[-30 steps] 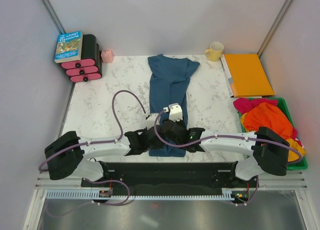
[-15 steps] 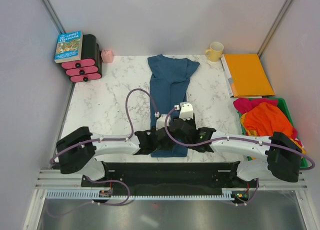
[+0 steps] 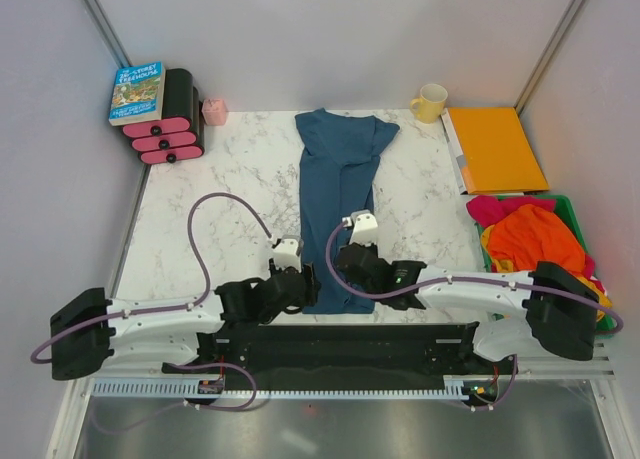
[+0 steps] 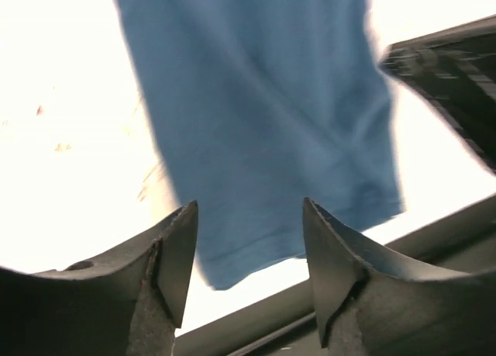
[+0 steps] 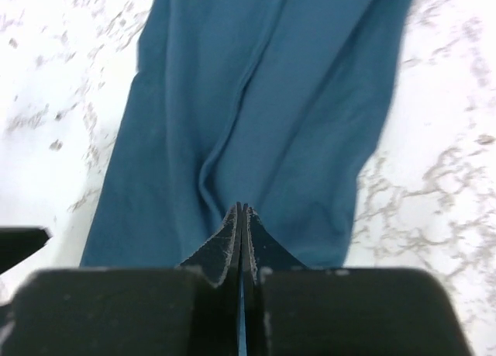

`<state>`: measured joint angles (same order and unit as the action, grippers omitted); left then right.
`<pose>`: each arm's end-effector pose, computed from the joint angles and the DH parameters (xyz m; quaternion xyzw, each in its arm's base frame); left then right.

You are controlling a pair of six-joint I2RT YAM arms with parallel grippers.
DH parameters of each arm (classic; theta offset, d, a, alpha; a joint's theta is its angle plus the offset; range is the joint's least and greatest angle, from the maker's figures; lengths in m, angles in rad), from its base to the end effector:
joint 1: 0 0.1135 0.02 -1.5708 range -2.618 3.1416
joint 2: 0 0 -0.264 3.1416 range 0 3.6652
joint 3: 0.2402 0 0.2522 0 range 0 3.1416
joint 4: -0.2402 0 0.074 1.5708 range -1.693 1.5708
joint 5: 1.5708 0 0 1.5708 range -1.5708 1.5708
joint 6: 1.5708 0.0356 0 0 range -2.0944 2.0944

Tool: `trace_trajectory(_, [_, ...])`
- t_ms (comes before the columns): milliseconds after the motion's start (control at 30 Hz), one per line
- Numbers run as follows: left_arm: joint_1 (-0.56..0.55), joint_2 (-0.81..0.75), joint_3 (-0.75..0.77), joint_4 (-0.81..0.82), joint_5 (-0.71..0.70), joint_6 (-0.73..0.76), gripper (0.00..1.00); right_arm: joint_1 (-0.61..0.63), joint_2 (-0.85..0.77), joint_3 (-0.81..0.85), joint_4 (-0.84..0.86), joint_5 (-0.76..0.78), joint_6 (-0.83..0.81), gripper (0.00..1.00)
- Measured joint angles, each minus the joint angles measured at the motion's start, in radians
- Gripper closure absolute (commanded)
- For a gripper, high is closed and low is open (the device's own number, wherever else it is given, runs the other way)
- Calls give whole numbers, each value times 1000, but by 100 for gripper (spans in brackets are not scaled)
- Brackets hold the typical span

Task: Fold and stack the t-shirts

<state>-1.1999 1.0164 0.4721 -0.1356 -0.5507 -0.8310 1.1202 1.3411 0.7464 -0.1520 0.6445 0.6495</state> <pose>0.0909 -0.1822 0.1968 0.0441 0.8752 -0.2230 0.4271 0.1375 0.2352 0.2134 -0.0793 0.8748 0.1101 0.4652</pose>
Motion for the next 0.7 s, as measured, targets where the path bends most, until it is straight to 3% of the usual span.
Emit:
trace_trajectory(200, [0,142,-21,10,2,-24,44,76,88,26,41,-50,-3,100])
trace_trajectory(333, [0,156,-29,30,3,-38,44,80,156,60,75,-66,-3,100])
trace_trajectory(700, [0,193,-38,63,12,-53,44,-6,355,202,117,-68,-27,100])
